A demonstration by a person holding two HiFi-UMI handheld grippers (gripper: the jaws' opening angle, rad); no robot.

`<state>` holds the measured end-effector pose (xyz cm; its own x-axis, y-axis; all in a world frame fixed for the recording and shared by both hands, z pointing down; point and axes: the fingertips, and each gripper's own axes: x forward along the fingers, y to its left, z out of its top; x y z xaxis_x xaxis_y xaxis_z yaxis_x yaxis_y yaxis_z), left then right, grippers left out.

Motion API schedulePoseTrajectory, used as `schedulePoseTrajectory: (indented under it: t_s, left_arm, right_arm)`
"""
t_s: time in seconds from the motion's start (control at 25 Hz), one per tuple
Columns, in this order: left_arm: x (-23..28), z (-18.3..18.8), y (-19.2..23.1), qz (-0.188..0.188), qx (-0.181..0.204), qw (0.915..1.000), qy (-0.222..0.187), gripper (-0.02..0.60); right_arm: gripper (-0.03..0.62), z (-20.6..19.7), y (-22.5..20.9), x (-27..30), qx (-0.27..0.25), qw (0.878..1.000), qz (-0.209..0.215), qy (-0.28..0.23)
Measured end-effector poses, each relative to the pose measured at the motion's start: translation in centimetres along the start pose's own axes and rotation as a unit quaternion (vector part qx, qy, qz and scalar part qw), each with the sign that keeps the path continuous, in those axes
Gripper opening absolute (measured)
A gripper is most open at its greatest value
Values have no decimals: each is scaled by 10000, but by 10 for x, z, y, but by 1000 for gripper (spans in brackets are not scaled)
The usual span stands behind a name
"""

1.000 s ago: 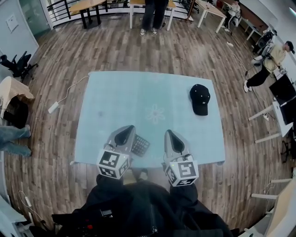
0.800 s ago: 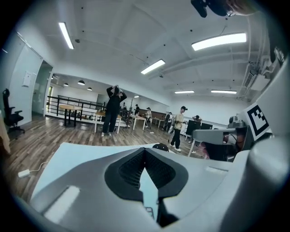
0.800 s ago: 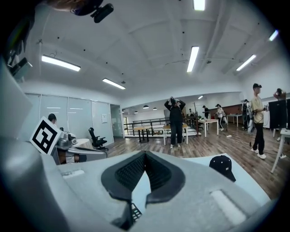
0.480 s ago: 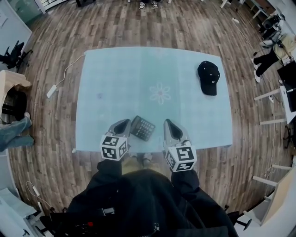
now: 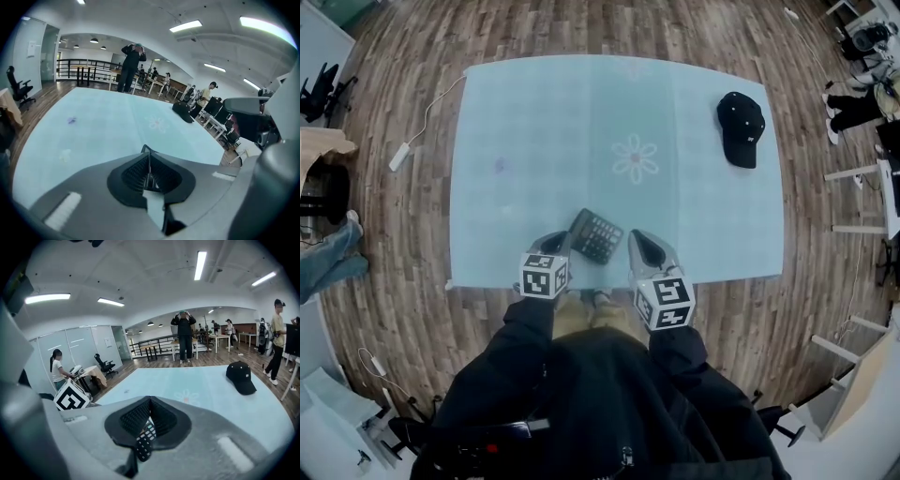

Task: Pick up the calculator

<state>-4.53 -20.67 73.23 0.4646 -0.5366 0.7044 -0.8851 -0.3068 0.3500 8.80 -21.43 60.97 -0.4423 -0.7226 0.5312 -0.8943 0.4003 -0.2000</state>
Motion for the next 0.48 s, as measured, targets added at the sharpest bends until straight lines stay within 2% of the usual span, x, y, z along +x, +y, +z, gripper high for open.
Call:
schedulePoseTrajectory:
  t_s: [0.32,0.48]
  left_arm:
    - [26,-27,15,-255,16,9982,539,119]
    - [36,-44,19,-402,-108,9956,839,174]
  right_arm:
    - [0,-14,0,6,19,9997,15,240]
    - [0,-22,0,8,45,9993,24,357]
